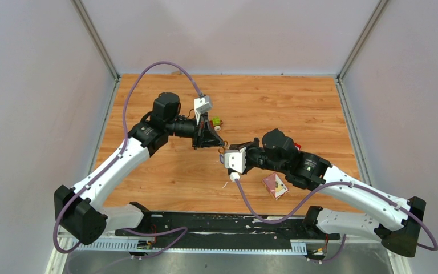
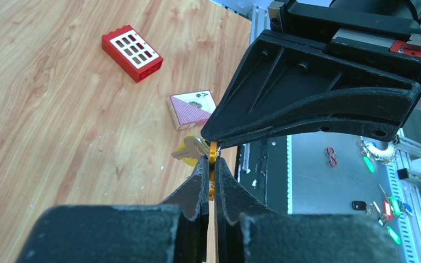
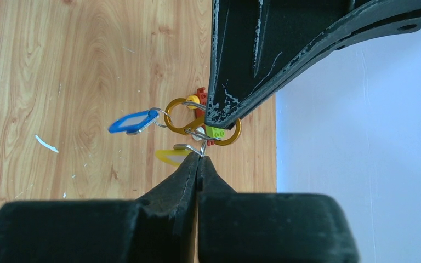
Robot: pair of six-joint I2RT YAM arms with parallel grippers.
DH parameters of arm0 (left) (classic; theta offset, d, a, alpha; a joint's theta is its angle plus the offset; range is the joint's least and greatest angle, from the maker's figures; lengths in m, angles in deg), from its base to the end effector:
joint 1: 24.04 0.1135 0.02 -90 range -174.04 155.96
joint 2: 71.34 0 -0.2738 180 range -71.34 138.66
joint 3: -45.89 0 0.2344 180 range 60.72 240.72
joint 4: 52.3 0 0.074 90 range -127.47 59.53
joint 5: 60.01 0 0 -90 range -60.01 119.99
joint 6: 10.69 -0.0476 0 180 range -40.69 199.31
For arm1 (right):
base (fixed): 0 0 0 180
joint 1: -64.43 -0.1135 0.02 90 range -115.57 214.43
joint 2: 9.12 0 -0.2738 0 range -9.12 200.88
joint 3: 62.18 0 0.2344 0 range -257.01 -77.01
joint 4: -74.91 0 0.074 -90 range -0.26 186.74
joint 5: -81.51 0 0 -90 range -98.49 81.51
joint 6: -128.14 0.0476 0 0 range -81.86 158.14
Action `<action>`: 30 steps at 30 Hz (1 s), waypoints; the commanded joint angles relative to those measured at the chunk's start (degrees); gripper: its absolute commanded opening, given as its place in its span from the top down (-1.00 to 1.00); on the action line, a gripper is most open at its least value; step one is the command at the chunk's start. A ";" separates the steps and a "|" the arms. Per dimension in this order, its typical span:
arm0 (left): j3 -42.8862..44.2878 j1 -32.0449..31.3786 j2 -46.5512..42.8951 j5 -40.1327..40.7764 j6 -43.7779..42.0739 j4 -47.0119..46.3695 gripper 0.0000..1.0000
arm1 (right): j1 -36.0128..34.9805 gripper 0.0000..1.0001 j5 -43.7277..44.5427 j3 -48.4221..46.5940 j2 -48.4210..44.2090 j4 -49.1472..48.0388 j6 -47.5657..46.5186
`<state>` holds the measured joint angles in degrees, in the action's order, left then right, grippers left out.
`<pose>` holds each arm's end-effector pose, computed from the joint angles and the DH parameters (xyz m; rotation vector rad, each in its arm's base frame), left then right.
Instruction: Put the keys on the keyring
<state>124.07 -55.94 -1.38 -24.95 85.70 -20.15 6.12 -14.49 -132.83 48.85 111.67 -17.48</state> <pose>0.1923 -0.1656 0.3631 1.0710 1.7521 -1.3703 0.1083 0.1849 0.3476 -1.7051 1.0281 0.1345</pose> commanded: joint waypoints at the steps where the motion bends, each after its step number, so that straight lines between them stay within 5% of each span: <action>1: -0.32 -0.37 -0.57 -0.36 0.73 -1.73 1.00 | -0.40 1.00 1.14 -0.88 0.05 -2.86 0.07; 30: -0.64 -0.68 -0.50 1.06 0.05 -1.51 1.00 | -1.24 1.00 1.96 -1.22 0.06 -2.77 0.26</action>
<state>123.63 -56.22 -1.38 -24.29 85.85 -20.20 5.34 -13.44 -132.83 49.51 111.69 -17.46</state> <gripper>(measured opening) 0.054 0.009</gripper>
